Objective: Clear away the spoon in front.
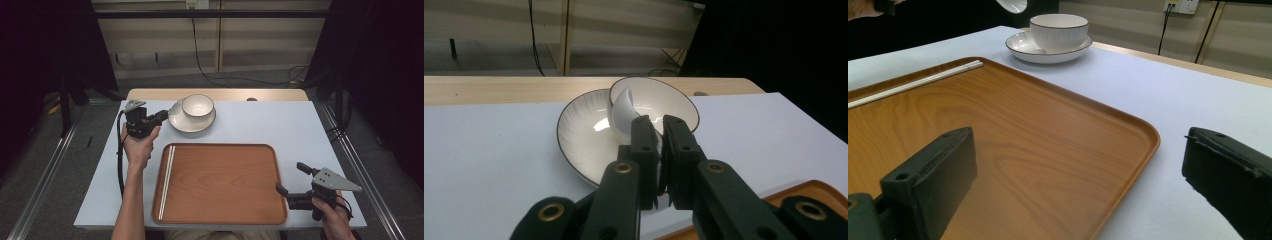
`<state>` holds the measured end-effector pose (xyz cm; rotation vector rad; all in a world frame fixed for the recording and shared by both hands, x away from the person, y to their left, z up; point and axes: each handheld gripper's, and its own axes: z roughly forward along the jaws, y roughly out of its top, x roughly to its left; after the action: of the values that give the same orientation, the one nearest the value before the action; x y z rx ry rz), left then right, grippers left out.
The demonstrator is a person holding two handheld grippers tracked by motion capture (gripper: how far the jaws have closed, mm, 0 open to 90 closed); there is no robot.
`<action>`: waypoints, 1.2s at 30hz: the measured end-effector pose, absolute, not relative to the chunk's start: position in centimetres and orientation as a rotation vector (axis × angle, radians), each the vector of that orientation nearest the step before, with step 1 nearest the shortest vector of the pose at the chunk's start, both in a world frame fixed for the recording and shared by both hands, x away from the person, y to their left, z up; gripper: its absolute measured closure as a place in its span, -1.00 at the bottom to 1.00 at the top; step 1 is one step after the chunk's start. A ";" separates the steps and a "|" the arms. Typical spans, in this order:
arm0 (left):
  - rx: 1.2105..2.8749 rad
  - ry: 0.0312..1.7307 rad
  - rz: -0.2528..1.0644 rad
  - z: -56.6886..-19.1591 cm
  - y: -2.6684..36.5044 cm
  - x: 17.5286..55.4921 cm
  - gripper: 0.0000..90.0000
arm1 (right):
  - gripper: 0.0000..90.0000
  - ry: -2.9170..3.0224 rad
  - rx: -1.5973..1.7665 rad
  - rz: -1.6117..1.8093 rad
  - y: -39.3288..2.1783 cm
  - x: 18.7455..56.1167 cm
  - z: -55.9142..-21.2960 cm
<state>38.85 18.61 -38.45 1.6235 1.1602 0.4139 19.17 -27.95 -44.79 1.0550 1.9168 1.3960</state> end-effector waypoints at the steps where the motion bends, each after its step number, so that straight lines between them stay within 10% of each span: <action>1: 1.618 1.164 0.415 -38.5 18.6 38.6 0.88 | -0.98 1.918 1.055 1.396 -27.9 19.2 -44.8; 36: 1.709 1.120 0.439 -40.6 16.6 32.2 0.88 | -0.98 1.924 1.050 1.393 -27.8 19.2 -44.8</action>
<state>32.21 16.56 -40.61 1.7090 1.1204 0.4386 19.23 -27.84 -44.78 1.0501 1.9241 1.3934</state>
